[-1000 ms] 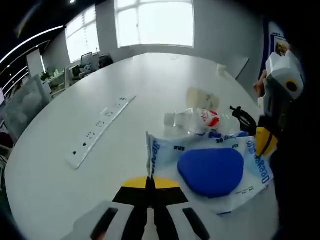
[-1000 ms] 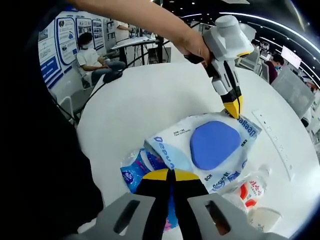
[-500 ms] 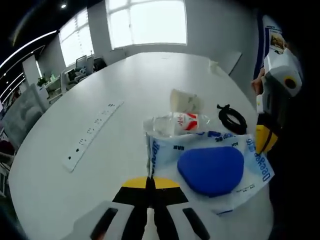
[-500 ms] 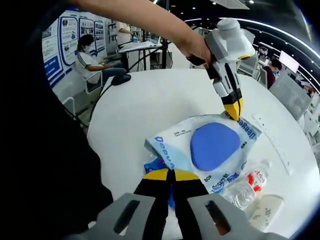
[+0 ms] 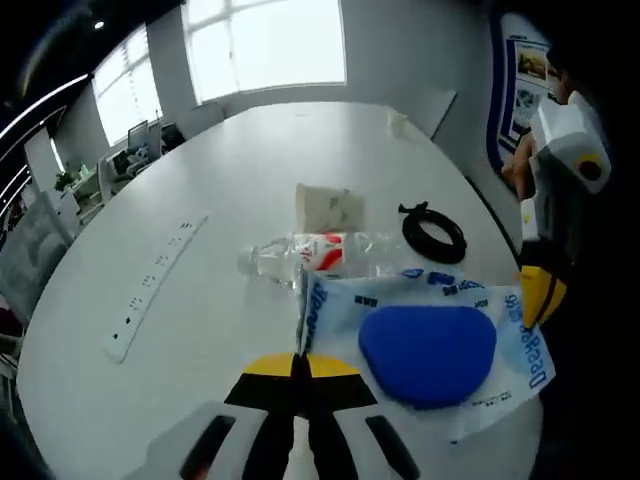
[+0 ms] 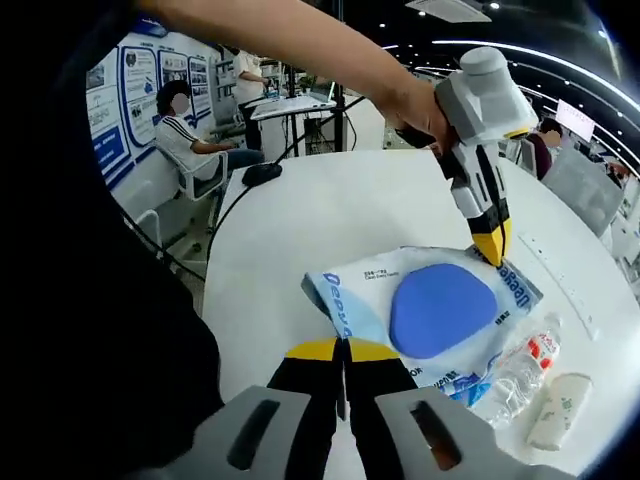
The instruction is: Arrange the tabletop items into an orderly group along one side of the table until the central work area is clear of visible clutter.
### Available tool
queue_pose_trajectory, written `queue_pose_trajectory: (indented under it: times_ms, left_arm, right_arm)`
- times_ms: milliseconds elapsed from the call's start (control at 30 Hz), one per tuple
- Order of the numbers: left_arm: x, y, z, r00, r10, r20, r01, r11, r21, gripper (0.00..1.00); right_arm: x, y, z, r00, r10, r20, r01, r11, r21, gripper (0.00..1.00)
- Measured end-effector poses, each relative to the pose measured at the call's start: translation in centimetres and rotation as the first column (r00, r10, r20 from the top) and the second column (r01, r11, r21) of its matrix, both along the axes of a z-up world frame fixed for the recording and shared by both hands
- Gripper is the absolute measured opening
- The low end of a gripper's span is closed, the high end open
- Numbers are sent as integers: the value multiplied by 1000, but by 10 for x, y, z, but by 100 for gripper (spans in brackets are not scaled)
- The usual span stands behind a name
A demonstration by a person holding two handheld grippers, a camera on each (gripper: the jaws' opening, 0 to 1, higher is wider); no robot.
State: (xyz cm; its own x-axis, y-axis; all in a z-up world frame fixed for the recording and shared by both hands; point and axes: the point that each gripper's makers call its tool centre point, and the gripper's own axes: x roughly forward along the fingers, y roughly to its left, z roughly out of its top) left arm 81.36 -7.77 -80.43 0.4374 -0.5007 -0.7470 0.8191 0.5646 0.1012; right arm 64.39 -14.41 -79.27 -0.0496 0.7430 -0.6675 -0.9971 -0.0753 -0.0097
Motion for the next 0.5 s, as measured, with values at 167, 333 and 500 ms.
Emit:
queue_pose_trajectory:
  times_ms: [167, 333, 500]
  left_arm:
    - [-7, -8, -1, 1000, -27, -4, 27, 1000, -8, 0]
    - [-13, -14, 0, 998, -56, -9, 56, 998, -20, 0]
    - [-15, -19, 1, 998, -70, -4, 70, 997, -36, 0]
  right_arm:
    - [-12, 6, -4, 1000, 16, -12, -16, 1000, -5, 0]
    - [-24, 19, -3, 998, 37, -43, -36, 999, 18, 0]
    - [-30, 33, -5, 997, 36, -73, -32, 998, 47, 0]
